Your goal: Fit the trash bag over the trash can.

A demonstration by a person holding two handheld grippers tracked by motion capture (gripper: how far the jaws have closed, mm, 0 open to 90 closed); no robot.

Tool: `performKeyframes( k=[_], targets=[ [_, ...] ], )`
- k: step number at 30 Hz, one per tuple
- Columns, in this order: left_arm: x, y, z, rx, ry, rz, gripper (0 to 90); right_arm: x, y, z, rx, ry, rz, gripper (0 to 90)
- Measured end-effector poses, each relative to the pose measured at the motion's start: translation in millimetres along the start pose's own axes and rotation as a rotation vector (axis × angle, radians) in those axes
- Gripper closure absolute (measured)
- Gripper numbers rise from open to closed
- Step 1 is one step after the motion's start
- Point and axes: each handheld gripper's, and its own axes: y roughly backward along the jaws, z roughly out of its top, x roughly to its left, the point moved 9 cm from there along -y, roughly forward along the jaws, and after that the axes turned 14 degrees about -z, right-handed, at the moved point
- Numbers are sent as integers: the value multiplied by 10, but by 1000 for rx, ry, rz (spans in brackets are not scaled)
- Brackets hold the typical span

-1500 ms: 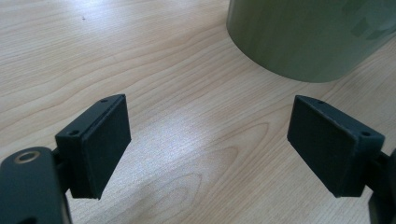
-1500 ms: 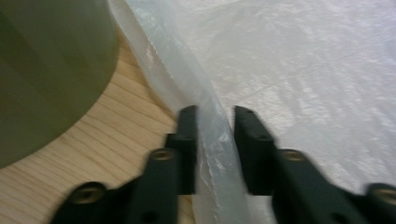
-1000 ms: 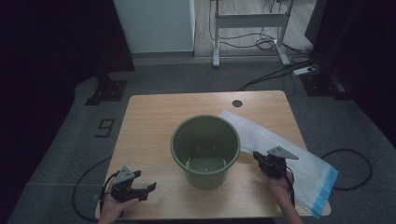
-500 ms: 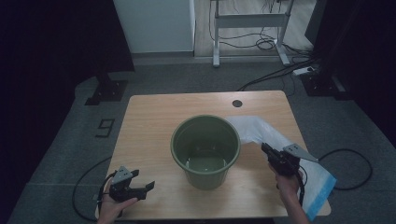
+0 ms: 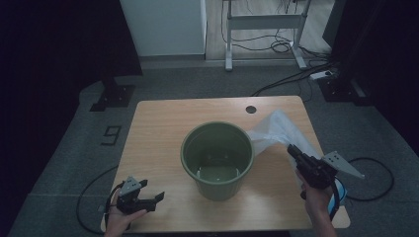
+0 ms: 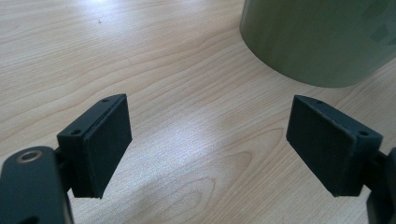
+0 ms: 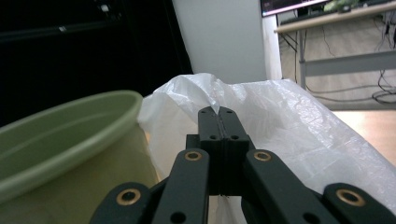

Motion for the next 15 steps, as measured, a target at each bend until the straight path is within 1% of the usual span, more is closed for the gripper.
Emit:
performKeyframes(
  k=[3,6,8,9,15],
  targets=[
    [3,-1,-3,0,0,1,136,31,66,94,-26,-5,15,888],
    [6,-10,-11,5,0,0,137,77,123,173,-54,8,30,888],
    [6,-12,-13,5,0,0,136,90,140,198,-60,8,34,888],
    [6,-15,-16,7,0,0,136,108,173,247,-76,7,38,889],
    [15,-28,-35,12,4,1,137,120,240,354,-99,13,44,888]
  ],
)
